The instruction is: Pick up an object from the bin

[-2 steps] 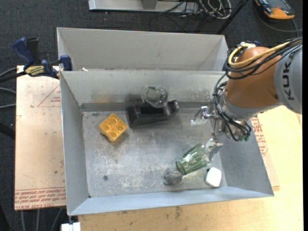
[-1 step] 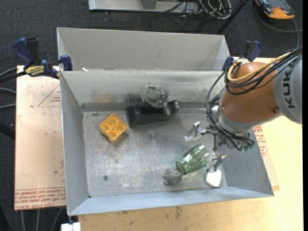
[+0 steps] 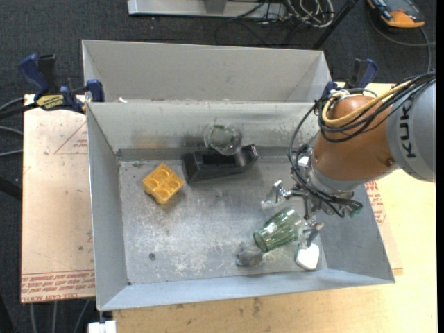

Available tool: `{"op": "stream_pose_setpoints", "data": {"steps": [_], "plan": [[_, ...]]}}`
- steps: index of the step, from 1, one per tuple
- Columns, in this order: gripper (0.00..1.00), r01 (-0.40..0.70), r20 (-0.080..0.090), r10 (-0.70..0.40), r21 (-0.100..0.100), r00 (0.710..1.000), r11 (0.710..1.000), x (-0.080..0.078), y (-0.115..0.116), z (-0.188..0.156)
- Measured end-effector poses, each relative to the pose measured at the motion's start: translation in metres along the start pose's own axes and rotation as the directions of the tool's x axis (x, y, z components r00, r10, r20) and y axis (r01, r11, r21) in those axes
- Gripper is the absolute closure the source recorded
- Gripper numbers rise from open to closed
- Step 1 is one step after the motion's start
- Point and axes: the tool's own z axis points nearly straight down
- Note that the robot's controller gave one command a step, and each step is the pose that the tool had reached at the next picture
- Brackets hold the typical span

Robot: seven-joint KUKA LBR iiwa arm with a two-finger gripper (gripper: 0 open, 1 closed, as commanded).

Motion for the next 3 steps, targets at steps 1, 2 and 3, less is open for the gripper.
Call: {"op": "stream_pose_setpoints", "data": {"steps": [1, 2, 3], "plan": [[0.0, -0.05, -0.001, 0.05, 0.0, 0.999, 0.999, -0.005, -0.004, 0.024], [1.0, 0.181, -0.006, -0.181, -0.001, 0.984, 0.984, -0.014, -0.01, 0.037], [1.0, 0.181, -0.006, -0.181, 0.0, 0.984, 0.984, -0.014, -0.01, 0.037]]}}
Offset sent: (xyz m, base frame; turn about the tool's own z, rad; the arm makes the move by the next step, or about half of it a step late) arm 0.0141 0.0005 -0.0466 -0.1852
